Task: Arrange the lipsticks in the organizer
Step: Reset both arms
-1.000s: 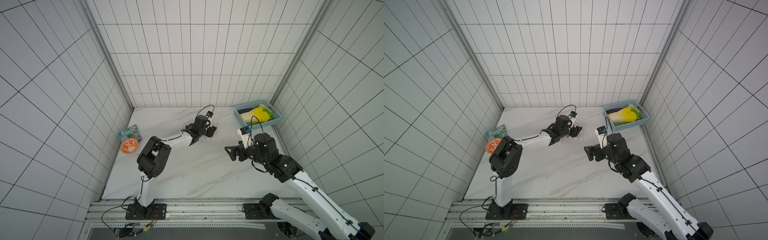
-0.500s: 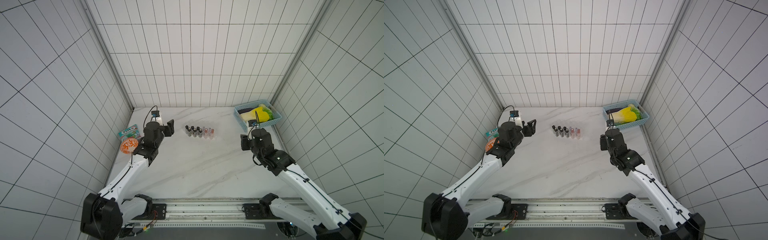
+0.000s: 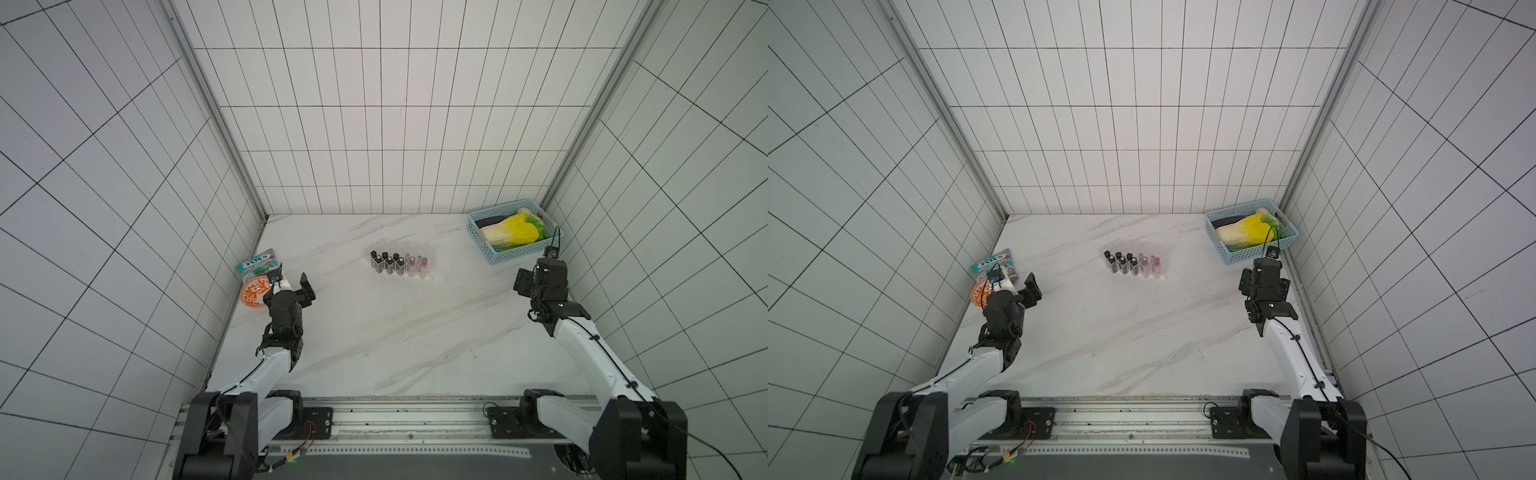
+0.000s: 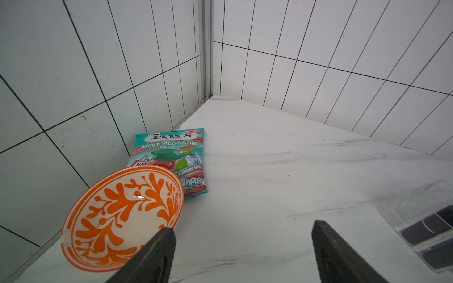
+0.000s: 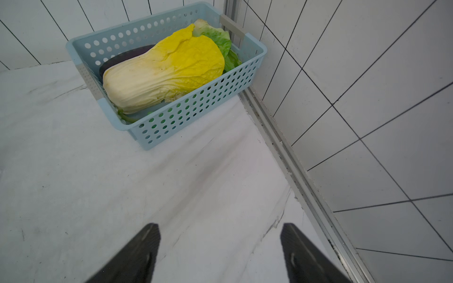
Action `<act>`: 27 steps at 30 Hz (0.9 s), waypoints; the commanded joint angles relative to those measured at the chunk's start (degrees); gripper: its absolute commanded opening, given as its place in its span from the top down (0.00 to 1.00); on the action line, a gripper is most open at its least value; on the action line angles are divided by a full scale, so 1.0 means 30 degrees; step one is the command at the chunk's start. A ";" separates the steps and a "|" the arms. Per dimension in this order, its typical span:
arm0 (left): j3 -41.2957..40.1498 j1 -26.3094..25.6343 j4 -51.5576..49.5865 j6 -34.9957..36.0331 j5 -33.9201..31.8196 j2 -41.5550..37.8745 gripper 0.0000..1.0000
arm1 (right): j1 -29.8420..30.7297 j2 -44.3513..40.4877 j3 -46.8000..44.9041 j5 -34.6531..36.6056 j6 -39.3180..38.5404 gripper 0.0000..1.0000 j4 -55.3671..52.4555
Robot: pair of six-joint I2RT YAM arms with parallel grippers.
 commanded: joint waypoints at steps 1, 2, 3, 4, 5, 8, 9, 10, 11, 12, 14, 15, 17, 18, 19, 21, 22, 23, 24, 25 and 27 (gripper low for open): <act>-0.0112 0.0221 0.3987 0.0078 0.0870 0.1649 0.13 | -0.0219 -0.0096 -0.2356 0.0383 -0.1736 0.01 0.5340; -0.0181 0.0217 0.4521 0.0147 0.0895 0.2144 0.13 | -0.0274 -0.0058 -0.3020 0.0172 -0.2011 0.01 0.6569; -0.0156 0.0225 0.5215 0.0335 0.0777 0.2712 0.12 | -0.0355 0.0066 -0.3745 -0.0409 -0.2503 0.01 0.8005; -0.0061 0.0224 0.5376 0.0690 0.0939 0.2893 0.12 | -0.0383 0.0283 -0.4325 -0.0639 -0.2714 0.01 0.9228; -0.0075 0.0214 0.5323 0.0765 0.1005 0.3008 0.10 | -0.0481 0.0536 -0.4651 -0.0645 -0.2608 0.01 0.9984; -0.0640 0.0218 0.8331 0.1257 0.1514 0.4755 0.02 | -0.0911 0.1811 -0.4962 -0.1202 -0.2116 0.01 1.0878; -0.0626 0.0223 0.9389 0.1559 0.2210 0.5982 0.02 | -0.1000 0.2369 -0.5010 -0.1673 -0.2046 0.01 1.1202; -0.0332 0.0214 1.0634 0.2058 0.3184 0.7470 0.03 | -0.1083 0.3019 -0.5154 -0.2042 -0.1986 0.01 1.1860; 0.0024 0.0196 1.1884 0.2580 0.4098 0.8826 0.02 | -0.1158 0.3599 -0.5327 -0.2375 -0.1973 0.01 1.3003; 0.0296 0.0175 1.1777 0.2988 0.4960 0.8852 0.02 | -0.1150 0.3906 -0.5149 -0.2848 -0.2076 0.01 1.3231; 0.1354 0.0132 0.6306 0.2818 0.4754 0.6820 0.03 | -0.1187 0.4289 -0.4936 -0.3781 -0.2175 0.01 1.3299; 0.1654 0.0142 0.5866 0.2702 0.4517 0.6970 0.03 | -0.1194 0.4574 -0.5027 -0.4087 -0.2234 0.01 1.4087; 0.1399 0.0103 0.7964 0.2942 0.4691 0.8055 0.01 | -0.1205 0.4845 -0.5269 -0.4474 -0.2014 0.01 1.4990; 0.1236 0.0103 0.8849 0.3049 0.4756 0.8320 0.01 | -0.1206 0.5319 -0.5674 -0.4549 -0.1792 0.01 1.6181; 0.1209 0.0109 0.8871 0.3023 0.4721 0.8289 0.02 | -0.1239 0.5895 -0.6176 -0.4728 -0.1858 0.01 1.7710; 0.1537 0.0086 0.7547 0.2965 0.4637 0.7819 0.02 | -0.1234 0.7191 -0.6698 -0.4892 -0.1890 0.01 1.9979; 0.1828 0.0071 0.6423 0.2864 0.4509 0.7456 0.02 | -0.1235 0.7855 -0.6784 -0.4908 -0.1930 0.01 2.0774; 0.2080 0.0046 0.5527 0.2787 0.4351 0.7267 0.02 | -0.1232 0.8323 -0.6704 -0.4999 -0.2003 0.01 2.1275; 0.2194 0.0050 0.5573 0.2774 0.4361 0.7467 0.02 | -0.1214 0.8448 -0.6566 -0.5172 -0.2104 0.01 2.1238; 0.2290 0.0044 0.5748 0.2801 0.4362 0.7651 0.02 | -0.1208 0.8140 -0.6243 -0.5413 -0.2221 0.01 2.0109; 0.2595 0.0065 0.5289 0.2762 0.4311 0.7727 0.02 | -0.1212 0.8042 -0.5512 -0.5494 -0.2212 0.01 1.8379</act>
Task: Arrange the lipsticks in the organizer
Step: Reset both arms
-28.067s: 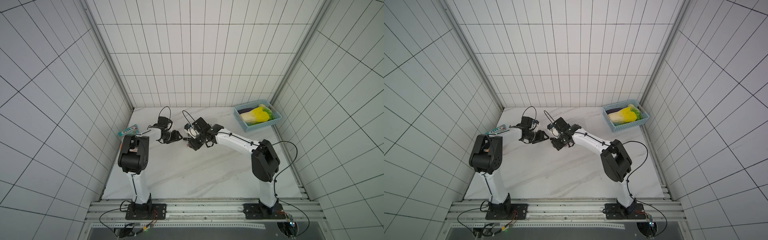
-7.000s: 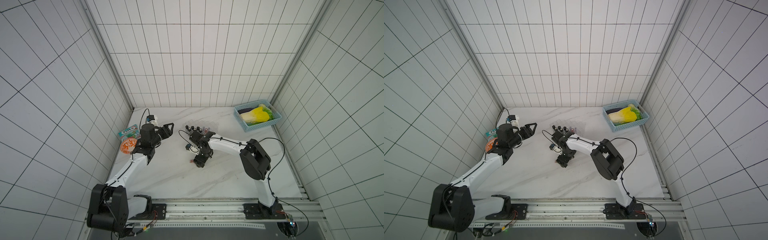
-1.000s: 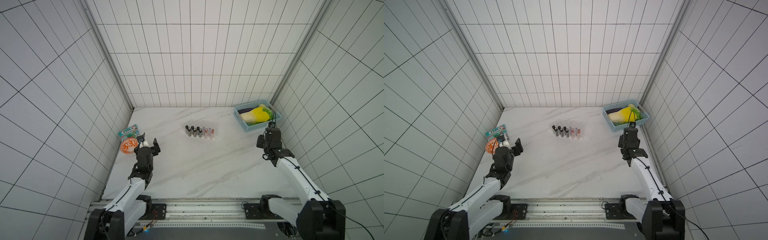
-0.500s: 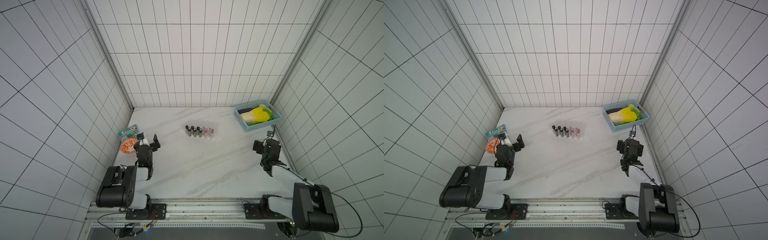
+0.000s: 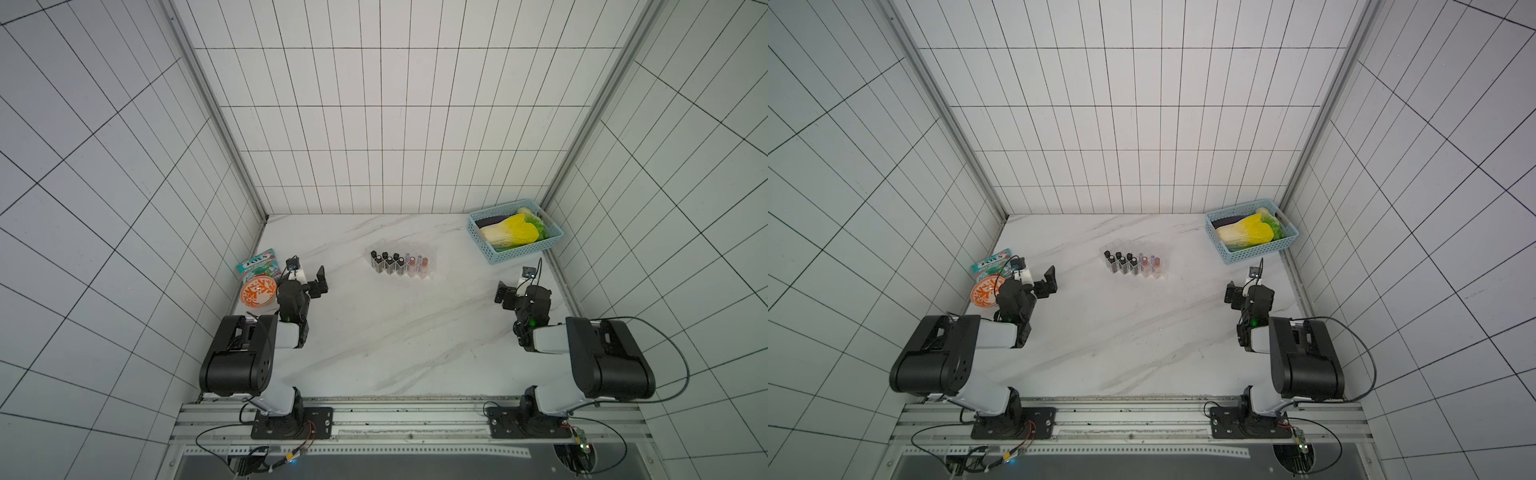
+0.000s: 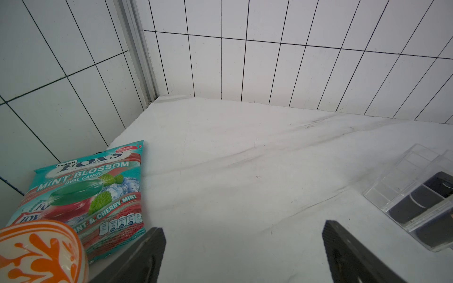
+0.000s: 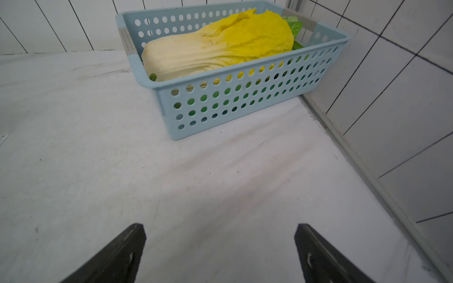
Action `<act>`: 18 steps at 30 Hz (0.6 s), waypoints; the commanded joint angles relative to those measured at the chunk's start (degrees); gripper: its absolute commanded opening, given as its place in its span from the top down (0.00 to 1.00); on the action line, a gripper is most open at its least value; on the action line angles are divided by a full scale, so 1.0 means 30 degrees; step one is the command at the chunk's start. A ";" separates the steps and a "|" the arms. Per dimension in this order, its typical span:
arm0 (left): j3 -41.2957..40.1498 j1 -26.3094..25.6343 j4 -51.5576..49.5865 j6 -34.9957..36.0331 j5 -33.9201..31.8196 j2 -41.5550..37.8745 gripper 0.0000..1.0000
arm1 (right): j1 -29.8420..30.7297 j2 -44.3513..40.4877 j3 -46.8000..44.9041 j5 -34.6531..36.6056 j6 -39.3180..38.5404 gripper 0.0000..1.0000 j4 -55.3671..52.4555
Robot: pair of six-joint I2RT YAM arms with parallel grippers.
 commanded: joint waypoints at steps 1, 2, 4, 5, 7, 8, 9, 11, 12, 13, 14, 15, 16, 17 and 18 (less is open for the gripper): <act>0.0763 -0.0067 -0.1467 0.0078 -0.0001 -0.0222 0.02 | -0.0121 0.0125 0.1232 -0.0543 -0.0172 0.01 -0.0126; 0.0827 -0.0066 -0.1888 0.0068 -0.0003 -0.0338 0.02 | -0.0131 0.0242 0.1801 -0.0421 -0.0071 0.01 -0.1021; 0.0824 -0.0061 -0.1484 0.0045 -0.0114 -0.0136 0.02 | -0.0371 0.0036 0.1989 -0.0621 0.0149 0.01 -0.1793; 0.0929 -0.0066 -0.1635 -0.0009 -0.0267 -0.0105 0.02 | -0.0369 0.0184 0.2034 -0.0654 0.0176 0.01 -0.1584; 0.1167 0.0011 -0.2296 -0.0178 -0.0293 -0.0197 0.02 | -0.0413 0.0112 0.2083 -0.0686 0.0179 0.01 -0.1865; 0.1140 0.0060 -0.2169 -0.0193 -0.0245 -0.0121 0.02 | -0.0408 0.0129 0.2107 -0.0706 0.0205 0.01 -0.1910; 0.1182 0.0059 -0.2169 -0.0215 -0.0201 -0.0130 0.02 | -0.0401 0.0180 0.2072 -0.0708 0.0209 0.01 -0.1690; 0.1185 0.0080 -0.2261 -0.0223 -0.0208 -0.0156 0.02 | -0.0426 0.0166 0.2098 -0.0694 0.0209 0.01 -0.1798; 0.1185 0.0084 -0.2243 -0.0223 -0.0183 -0.0160 0.02 | -0.0423 0.0166 0.2087 -0.0706 0.0209 0.01 -0.1805; 0.1177 0.0096 -0.2243 -0.0223 -0.0178 -0.0142 0.02 | -0.0420 0.0166 0.2085 -0.0708 0.0209 0.01 -0.1776; 0.1180 0.0088 -0.2244 -0.0223 -0.0179 -0.0139 0.02 | -0.0424 0.0166 0.2073 -0.0708 0.0209 0.01 -0.1751; 0.1168 0.0087 -0.2246 -0.0223 -0.0172 -0.0138 0.02 | -0.0410 0.0166 0.2072 -0.0695 0.0209 0.01 -0.1744; 0.1184 0.0105 -0.2243 -0.0223 -0.0175 -0.0143 0.02 | -0.0426 0.0166 0.2088 -0.0721 0.0209 0.01 -0.1743; 0.1174 0.0098 -0.2243 -0.0223 -0.0164 -0.0142 0.02 | -0.0423 0.0191 0.2083 -0.0738 0.0209 0.01 -0.1743; 0.1164 0.0080 -0.2248 -0.0223 -0.0179 -0.0164 0.02 | -0.0432 0.0151 0.2088 -0.0721 0.0209 0.01 -0.1758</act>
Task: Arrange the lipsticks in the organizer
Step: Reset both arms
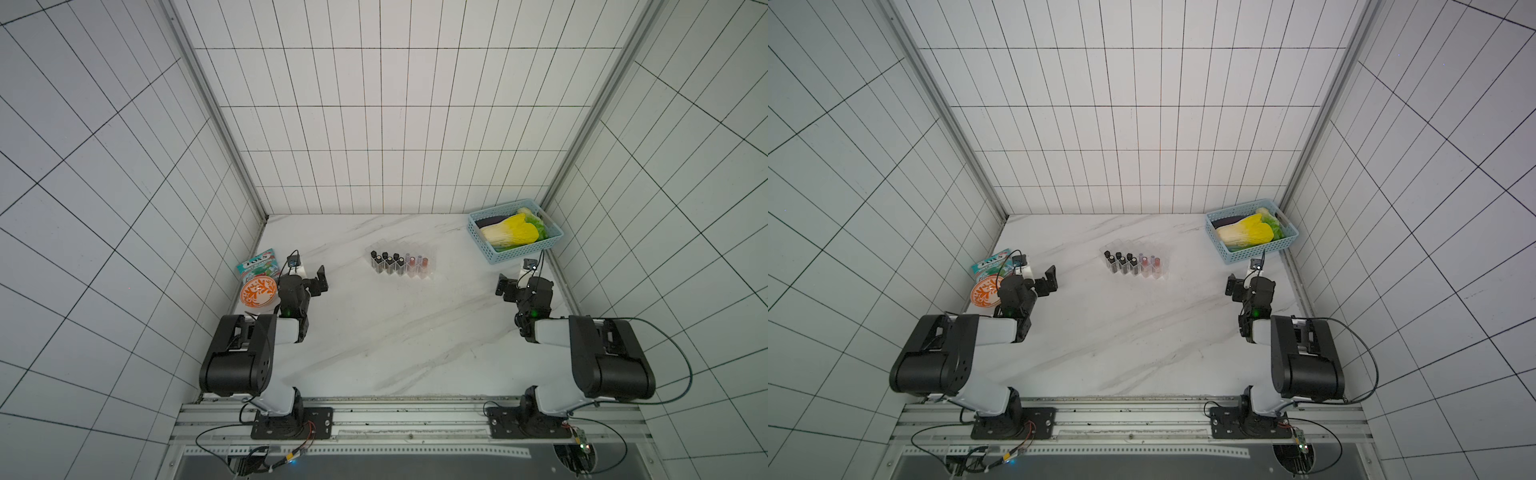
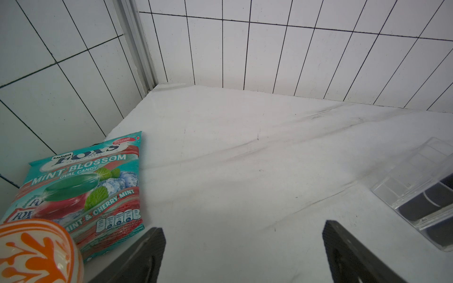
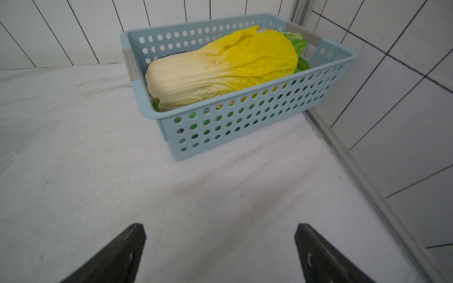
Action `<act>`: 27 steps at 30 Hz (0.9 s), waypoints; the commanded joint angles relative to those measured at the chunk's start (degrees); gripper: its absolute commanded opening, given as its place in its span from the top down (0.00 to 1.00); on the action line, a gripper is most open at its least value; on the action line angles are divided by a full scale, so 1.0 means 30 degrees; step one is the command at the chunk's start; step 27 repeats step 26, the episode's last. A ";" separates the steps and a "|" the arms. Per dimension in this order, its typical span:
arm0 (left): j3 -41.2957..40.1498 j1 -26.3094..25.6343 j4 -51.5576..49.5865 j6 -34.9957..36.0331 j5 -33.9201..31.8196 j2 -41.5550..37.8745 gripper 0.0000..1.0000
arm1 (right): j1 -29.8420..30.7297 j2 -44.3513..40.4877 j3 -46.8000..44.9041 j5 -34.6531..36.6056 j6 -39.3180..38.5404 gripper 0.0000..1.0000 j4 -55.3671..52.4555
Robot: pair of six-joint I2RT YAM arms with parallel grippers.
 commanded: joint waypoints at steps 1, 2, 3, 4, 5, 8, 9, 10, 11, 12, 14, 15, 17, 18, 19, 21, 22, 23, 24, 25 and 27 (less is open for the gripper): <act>0.0343 0.0077 -0.0188 -0.0128 -0.0053 -0.0153 0.02 | -0.0166 0.0122 0.0365 -0.0206 0.0223 0.01 -0.0126; 0.0345 0.0078 -0.0188 -0.0128 -0.0051 -0.0139 0.02 | -0.0168 0.0137 0.0360 -0.0198 0.0223 0.01 -0.0126; 0.0338 0.0065 -0.0174 -0.0128 -0.0038 -0.0138 0.02 | -0.0171 0.0122 0.0360 -0.0215 0.0223 0.01 -0.0126; 0.0359 0.0087 -0.0186 -0.0128 -0.0052 -0.0146 0.02 | -0.0171 0.0122 0.0376 -0.0205 0.0223 0.01 -0.0126; 0.0351 0.0087 -0.0188 -0.0128 -0.0055 -0.0156 0.02 | -0.0170 0.0126 0.0376 -0.0219 0.0223 0.01 -0.0126; 0.0333 0.0085 -0.0174 -0.0128 -0.0055 -0.0157 0.02 | -0.0162 0.0122 0.0377 -0.0220 0.0223 0.01 -0.0126; 0.0335 0.0092 -0.0173 -0.0128 -0.0055 -0.0161 0.02 | -0.0166 0.0124 0.0362 -0.0234 0.0223 0.01 -0.0126; 0.0333 0.0066 -0.0174 -0.0128 -0.0055 -0.0147 0.02 | -0.0169 0.0126 0.0370 -0.0227 0.0223 0.01 -0.0126; 0.0344 0.0083 -0.0173 -0.0128 -0.0055 -0.0148 0.02 | -0.0165 0.0137 0.0387 -0.0223 0.0223 0.01 -0.0126; 0.0342 0.0072 -0.0173 -0.0128 -0.0048 -0.0139 0.02 | -0.0189 0.0141 0.0379 -0.0225 0.0223 0.01 -0.0126; 0.0345 0.0064 -0.0174 -0.0128 -0.0048 -0.0139 0.02 | -0.0165 0.0131 0.0385 -0.0227 0.0223 0.01 -0.0126; 0.0340 0.0065 -0.0178 -0.0128 -0.0054 -0.0153 0.02 | -0.0174 0.0141 0.0389 -0.0226 0.0223 0.01 -0.0126; 0.0354 0.0068 -0.0177 -0.0128 -0.0055 -0.0146 0.02 | -0.0139 0.0091 0.0360 -0.0206 0.0146 0.01 -0.0140; 0.0351 0.0089 -0.0175 -0.0128 -0.0051 -0.0155 0.02 | -0.0145 0.0092 0.0374 -0.0191 0.0153 0.01 -0.0230; 0.0356 0.0085 -0.0182 -0.0128 -0.0052 -0.0153 0.02 | -0.0139 0.0107 0.0389 -0.0210 0.0180 0.01 -0.0250; 0.0335 0.0084 -0.0188 -0.0128 -0.0055 -0.0146 0.02 | -0.0152 0.0151 0.0398 -0.0198 0.0194 0.01 -0.0159; 0.0355 0.0065 -0.0178 -0.0128 -0.0054 -0.0146 0.02 | -0.0162 0.0170 0.0440 -0.0219 0.0222 0.01 -0.0209; 0.0345 0.0070 -0.0178 -0.0128 -0.0055 -0.0158 0.02 | -0.0159 0.0152 0.0422 -0.0222 0.0195 0.01 -0.0200; 0.0357 0.0075 -0.0199 -0.0128 -0.0055 -0.0139 0.02 | -0.0142 0.0124 0.0390 -0.0191 0.0166 0.01 -0.0188; 0.0340 0.0079 -0.0185 -0.0128 -0.0055 -0.0165 0.02 | -0.0144 0.0078 0.0411 -0.0219 0.0165 0.01 -0.0292; 0.0354 0.0069 -0.0174 -0.0128 -0.0033 -0.0144 0.02 | -0.0142 0.0111 0.0404 -0.0220 0.0222 0.01 -0.0212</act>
